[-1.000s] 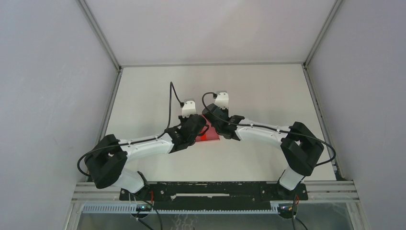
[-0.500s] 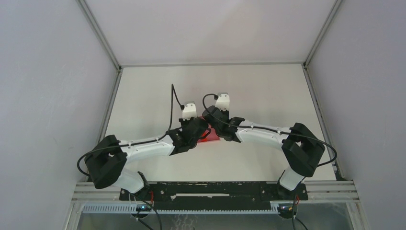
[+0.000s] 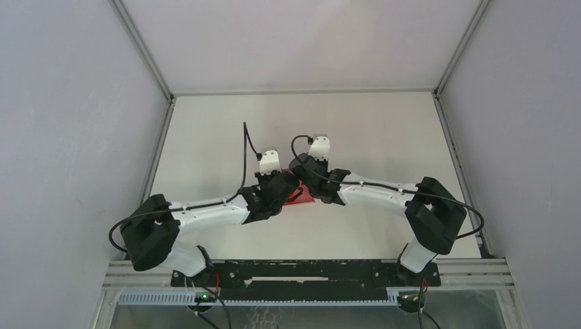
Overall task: Fold the paper box
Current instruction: Close the paper box at the center of the board.
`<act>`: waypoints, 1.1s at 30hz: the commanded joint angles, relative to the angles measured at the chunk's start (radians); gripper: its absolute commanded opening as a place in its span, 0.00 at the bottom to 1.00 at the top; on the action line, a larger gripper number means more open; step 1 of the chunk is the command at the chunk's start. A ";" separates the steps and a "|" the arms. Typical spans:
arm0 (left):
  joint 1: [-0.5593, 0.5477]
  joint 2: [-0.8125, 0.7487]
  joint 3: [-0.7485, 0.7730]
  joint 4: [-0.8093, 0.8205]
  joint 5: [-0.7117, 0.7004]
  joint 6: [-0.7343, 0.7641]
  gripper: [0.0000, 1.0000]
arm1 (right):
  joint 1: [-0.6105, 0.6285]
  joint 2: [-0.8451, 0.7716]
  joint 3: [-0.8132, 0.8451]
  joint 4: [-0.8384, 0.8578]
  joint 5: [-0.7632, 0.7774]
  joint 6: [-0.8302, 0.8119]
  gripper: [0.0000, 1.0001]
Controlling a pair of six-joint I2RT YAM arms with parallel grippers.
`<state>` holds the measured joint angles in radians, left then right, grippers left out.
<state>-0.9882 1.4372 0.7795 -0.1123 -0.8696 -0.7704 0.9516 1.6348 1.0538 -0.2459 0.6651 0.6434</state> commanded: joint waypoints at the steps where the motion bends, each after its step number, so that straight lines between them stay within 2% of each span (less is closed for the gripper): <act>1: -0.023 -0.016 0.022 0.045 0.035 -0.055 0.10 | 0.089 -0.043 -0.023 0.058 -0.041 0.064 0.00; 33: -0.069 0.027 -0.004 0.056 0.015 -0.129 0.10 | 0.158 -0.092 -0.144 0.146 -0.060 0.119 0.00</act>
<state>-1.0245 1.4513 0.7773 -0.1745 -0.8921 -0.8520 1.0035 1.5455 0.9257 -0.1711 0.6704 0.7090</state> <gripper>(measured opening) 0.101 0.028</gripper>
